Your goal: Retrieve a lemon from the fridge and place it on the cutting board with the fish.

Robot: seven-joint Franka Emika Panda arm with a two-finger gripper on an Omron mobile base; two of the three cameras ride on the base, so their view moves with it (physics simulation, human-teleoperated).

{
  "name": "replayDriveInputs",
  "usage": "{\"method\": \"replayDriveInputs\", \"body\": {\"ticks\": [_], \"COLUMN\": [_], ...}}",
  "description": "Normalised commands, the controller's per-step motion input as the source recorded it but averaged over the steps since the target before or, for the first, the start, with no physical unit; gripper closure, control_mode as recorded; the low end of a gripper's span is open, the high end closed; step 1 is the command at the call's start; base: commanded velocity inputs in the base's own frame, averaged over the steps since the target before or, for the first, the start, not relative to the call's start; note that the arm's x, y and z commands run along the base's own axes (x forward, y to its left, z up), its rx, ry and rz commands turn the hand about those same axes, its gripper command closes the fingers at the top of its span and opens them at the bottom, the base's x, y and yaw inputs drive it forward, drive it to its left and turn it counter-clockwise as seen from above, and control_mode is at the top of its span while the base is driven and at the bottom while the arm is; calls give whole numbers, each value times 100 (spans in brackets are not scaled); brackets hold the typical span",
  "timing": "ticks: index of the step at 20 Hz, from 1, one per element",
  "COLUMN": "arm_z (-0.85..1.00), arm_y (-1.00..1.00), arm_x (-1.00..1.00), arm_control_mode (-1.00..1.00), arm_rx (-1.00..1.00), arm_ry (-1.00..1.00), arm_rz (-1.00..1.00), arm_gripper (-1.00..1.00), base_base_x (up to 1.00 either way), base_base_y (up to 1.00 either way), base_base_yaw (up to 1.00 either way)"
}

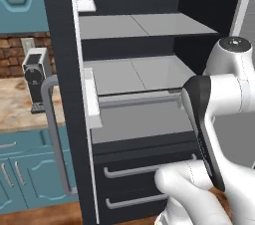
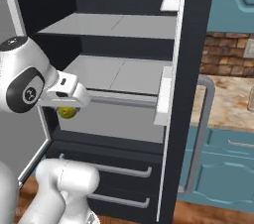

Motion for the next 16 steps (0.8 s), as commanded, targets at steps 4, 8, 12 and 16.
{"method": "replayDriveInputs", "body": {"ticks": [4, 8, 12, 16], "arm_z": [0, 0, 0, 0], "arm_y": [0, 0, 0, 0], "arm_x": [0, 0, 0, 0], "arm_control_mode": [100, 100, 100, 100], "arm_rx": [0, 0, 0, 0], "arm_ry": [0, 0, 0, 0], "arm_rz": [0, 0, 0, 0], "arm_gripper": [100, 100, 100, 100], "base_base_x": [-73, -99, -67, -3], "base_base_y": [-12, -20, -32, -9], "base_base_yaw": [-4, -9, -10, -1]}}
